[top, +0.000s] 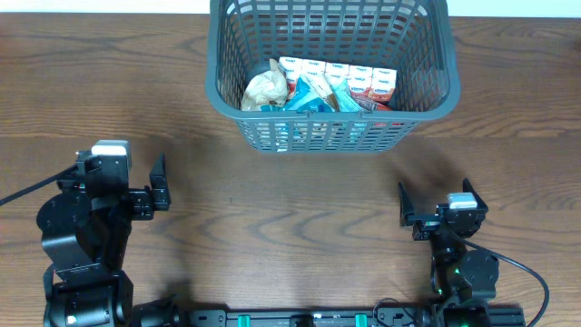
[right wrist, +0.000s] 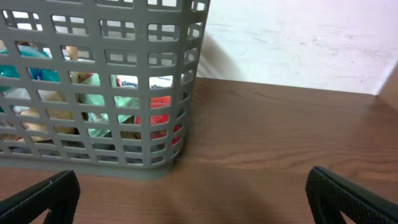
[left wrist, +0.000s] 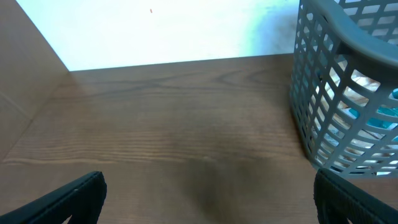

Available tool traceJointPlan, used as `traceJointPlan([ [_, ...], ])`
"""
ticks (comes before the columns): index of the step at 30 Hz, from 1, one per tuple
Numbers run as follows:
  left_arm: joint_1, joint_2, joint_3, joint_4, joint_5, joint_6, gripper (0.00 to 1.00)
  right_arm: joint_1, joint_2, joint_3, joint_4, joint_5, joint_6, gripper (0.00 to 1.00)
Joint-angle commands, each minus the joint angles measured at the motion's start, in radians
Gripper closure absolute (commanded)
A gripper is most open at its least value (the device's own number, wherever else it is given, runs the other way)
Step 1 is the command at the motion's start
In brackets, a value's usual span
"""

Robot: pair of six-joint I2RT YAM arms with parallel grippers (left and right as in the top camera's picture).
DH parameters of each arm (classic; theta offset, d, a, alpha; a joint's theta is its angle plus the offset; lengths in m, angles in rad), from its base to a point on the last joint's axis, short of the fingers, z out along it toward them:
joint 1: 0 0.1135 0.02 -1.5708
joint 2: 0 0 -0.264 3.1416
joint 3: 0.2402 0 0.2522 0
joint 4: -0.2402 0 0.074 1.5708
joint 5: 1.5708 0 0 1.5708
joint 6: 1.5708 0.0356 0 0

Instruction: Pack container

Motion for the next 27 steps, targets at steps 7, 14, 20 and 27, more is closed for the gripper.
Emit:
traceJointPlan([
  [7, 0.004, -0.003, -0.001, 0.001, 0.017, -0.009, 0.01, 0.000, -0.009, -0.008, 0.006, 0.093, 0.115, 0.01],
  [14, 0.004, -0.003, -0.001, 0.001, 0.017, -0.009, 0.01, -0.006, -0.009, -0.008, 0.012, 0.155, 0.155, 0.01],
  [20, 0.004, -0.003, -0.001, 0.001, 0.017, -0.009, 0.01, -0.006, -0.009, -0.008, 0.016, 0.203, 0.199, 0.01],
  [27, 0.004, -0.003, 0.000, 0.001, 0.017, -0.009, 0.01, -0.010, -0.009, -0.008, 0.015, 0.175, 0.180, 0.01],
])
